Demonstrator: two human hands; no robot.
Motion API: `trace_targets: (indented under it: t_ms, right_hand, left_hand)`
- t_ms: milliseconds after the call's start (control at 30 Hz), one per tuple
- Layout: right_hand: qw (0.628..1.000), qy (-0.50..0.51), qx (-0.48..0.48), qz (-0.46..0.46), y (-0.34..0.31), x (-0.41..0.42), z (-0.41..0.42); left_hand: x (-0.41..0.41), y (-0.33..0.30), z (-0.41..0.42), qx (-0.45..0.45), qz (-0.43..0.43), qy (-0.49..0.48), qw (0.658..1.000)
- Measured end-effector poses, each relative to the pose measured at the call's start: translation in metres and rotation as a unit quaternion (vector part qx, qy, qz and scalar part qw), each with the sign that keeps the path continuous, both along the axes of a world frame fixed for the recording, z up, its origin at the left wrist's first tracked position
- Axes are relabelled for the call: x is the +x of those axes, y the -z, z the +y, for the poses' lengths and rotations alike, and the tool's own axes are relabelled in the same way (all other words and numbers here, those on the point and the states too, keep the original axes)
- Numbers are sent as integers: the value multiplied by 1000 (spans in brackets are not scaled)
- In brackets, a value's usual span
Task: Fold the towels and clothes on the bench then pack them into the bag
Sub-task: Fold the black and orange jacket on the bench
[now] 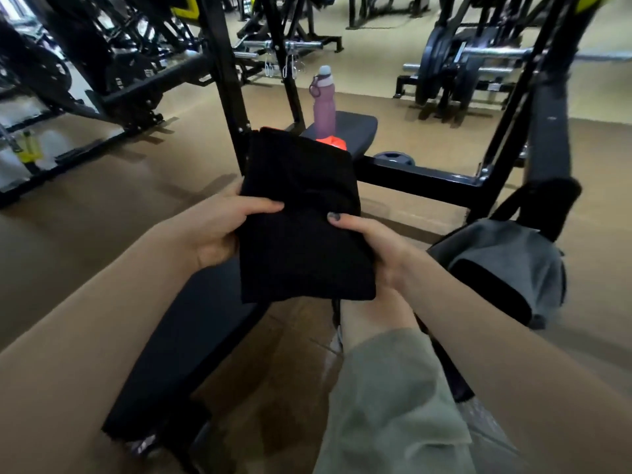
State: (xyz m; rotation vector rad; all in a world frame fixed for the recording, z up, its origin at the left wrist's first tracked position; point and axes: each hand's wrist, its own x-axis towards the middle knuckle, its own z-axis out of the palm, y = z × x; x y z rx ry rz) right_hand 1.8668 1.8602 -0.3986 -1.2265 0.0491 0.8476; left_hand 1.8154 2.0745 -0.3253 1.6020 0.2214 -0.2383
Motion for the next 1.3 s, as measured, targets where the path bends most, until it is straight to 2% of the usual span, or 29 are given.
trace_targets:
  t_ms: [200,367,467,533,600,700,800,967,1067,1200,1233,1300]
  right_hand:
    - [996,67,-45,-33,-16,-19,-57]
    - [989,130,-72,-21,-5,-41,-96]
    - [975,180,-127,26,28,-52,-119]
    - [964,191,-156,99,60,-61,-131]
    - [948,197,-179,176,95,-71,-140]
    - [926,205,-212,235,141,-81,-150]
    - [906,234,-248,251,175,-80,-155]
    - [881,314,-300,188,208,-52,-161]
    - [877,342,-294,168,207,-39,-164]
    - [862,322,-371,123,215,-10,-179]
    - [861,308,-390,114,221,-3,-183]
    - [858,284,-412,117,256,5,-197]
  left_hand:
    - [21,4,-42,-12,3,74,997]
    - [44,43,-78,-10,7,140,990]
    - [53,84,-107,23,36,172,984]
    - [54,121,-128,61,67,203,975]
    - [55,165,-147,110,100,239,960]
    - [53,223,-173,158,168,270,935]
    - [53,264,-192,161,213,283,921]
    - [54,308,-206,125,266,306,906]
    - [61,321,-219,163,231,320,904]
    - [67,323,-247,229,67,316,918]
    - [68,326,-252,235,50,313,919]
    - [72,334,-253,222,114,301,920]
